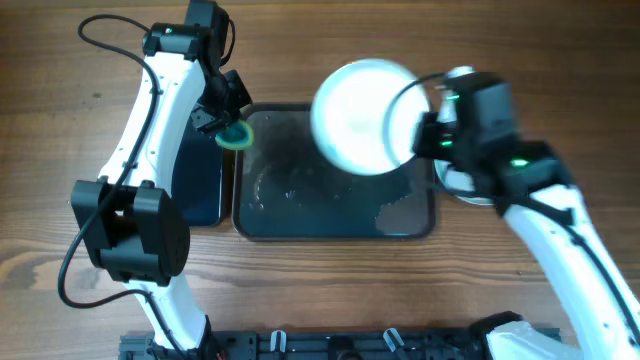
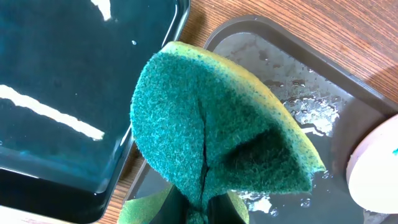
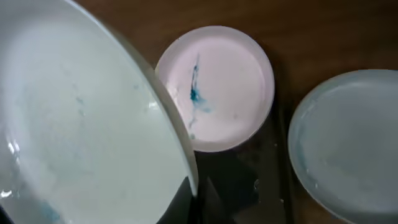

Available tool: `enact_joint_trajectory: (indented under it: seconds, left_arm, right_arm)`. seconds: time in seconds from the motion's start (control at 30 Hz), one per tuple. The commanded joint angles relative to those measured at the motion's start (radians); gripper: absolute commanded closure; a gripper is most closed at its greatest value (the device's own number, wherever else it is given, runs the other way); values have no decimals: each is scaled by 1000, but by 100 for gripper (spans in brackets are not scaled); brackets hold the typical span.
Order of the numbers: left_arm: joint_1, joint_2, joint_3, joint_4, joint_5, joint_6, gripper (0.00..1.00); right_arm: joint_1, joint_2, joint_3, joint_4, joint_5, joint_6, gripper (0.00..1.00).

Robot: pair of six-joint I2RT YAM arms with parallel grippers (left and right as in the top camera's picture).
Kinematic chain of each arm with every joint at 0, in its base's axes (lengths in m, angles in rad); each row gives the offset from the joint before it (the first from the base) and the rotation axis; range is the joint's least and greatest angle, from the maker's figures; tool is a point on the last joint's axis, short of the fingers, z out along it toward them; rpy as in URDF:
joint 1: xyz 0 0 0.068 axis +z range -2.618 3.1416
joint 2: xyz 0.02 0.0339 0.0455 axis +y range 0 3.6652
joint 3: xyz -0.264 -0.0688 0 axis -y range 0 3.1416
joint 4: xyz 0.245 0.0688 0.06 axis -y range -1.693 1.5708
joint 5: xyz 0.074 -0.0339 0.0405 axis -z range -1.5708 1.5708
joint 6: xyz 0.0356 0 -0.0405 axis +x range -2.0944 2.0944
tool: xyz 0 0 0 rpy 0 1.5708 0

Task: Clean dirty plates on tray and stack at the side
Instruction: 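Place the plate onto the first cleaned plate at right side, then move the right gripper to the last white plate and grip its rim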

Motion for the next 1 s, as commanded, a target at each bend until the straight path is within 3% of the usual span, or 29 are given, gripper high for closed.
enact_joint_trajectory:
  seconds: [0.0, 0.17, 0.27, 0.53, 0.77, 0.87, 0.97]
  left_arm:
    - [3, -3, 12, 3, -10, 15, 96]
    - [3, -3, 12, 3, -10, 15, 96]
    - [3, -3, 12, 3, -9, 15, 96]
    - [3, -3, 12, 3, -10, 15, 96]
    - [3, -3, 12, 3, -10, 15, 96]
    - [3, -3, 12, 3, -10, 15, 96]
    - [3, -3, 12, 5, -13, 15, 96]
  right_arm:
    - [-254, -60, 26, -79, -103, 43, 96]
    - [-518, -8, 2, -136, 37, 41, 96]
    - [-594, 86, -9, -160, 51, 16, 96]
    - [-605, 362, -10, -207, 114, 18, 96]
    - [-605, 382, -10, -211, 125, -16, 95]
    - [-606, 382, -10, -220, 125, -37, 81]
    - [-606, 382, 0, -224, 117, -41, 77]
